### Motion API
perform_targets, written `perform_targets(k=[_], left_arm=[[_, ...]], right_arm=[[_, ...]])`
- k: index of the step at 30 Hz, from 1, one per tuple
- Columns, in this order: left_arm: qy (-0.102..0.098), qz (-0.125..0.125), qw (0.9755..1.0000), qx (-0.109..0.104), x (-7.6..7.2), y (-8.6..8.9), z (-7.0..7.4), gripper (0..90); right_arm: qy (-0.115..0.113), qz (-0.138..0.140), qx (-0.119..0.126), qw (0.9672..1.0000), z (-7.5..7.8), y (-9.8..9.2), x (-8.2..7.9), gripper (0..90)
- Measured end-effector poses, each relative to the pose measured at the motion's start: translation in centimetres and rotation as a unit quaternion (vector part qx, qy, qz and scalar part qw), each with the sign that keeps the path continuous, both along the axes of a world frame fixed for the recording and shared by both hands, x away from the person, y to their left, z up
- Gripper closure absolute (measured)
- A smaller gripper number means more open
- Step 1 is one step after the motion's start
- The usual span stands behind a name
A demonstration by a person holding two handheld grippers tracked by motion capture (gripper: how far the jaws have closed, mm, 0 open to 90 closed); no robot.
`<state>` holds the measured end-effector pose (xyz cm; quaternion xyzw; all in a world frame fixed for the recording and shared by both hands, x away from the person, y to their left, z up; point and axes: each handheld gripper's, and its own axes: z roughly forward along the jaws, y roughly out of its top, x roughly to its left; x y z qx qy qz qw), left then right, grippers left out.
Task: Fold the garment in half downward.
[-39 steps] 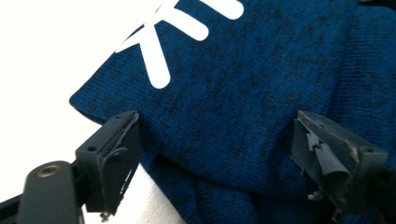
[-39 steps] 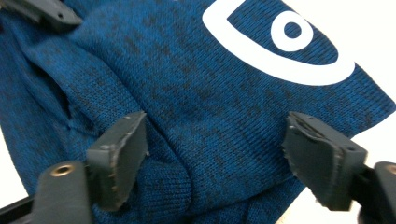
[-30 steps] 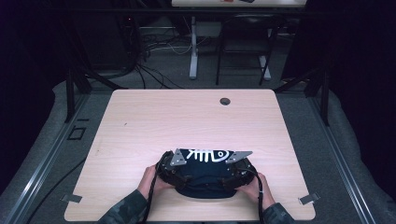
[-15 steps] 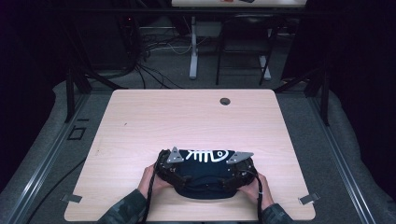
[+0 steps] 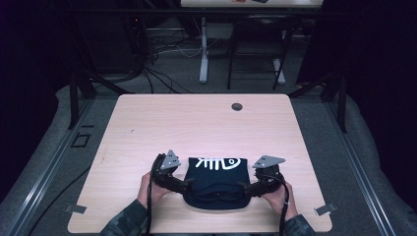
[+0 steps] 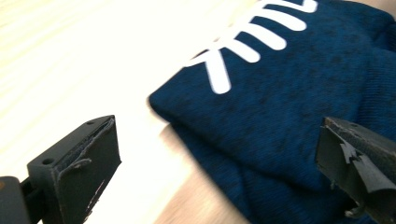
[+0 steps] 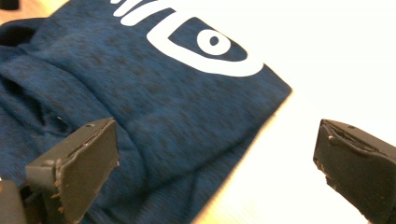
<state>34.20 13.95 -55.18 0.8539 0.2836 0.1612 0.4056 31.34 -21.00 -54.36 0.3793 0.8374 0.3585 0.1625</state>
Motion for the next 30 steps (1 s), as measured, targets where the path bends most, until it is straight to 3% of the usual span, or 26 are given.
perform_targets(k=[6, 16, 30], left_arm=[[0.004, 0.021, 0.9998, 0.004, 0.1, 1.6, -0.2, 0.1], [0.018, 0.047, 0.9986, 0.016, 0.2, 3.6, -1.0, 0.1], [0.057, 0.061, 0.9961, 0.029, 1.4, 4.2, -3.1, 0.0]], right_arm=[[-0.006, -0.037, 0.004, 0.9993, -0.2, -2.3, -0.5, 0.3], [0.003, -0.089, -0.004, 0.9960, -1.1, -5.7, -0.8, 0.8], [0.039, -0.116, -0.038, 0.9918, -3.9, -7.0, 0.0, 0.0]])
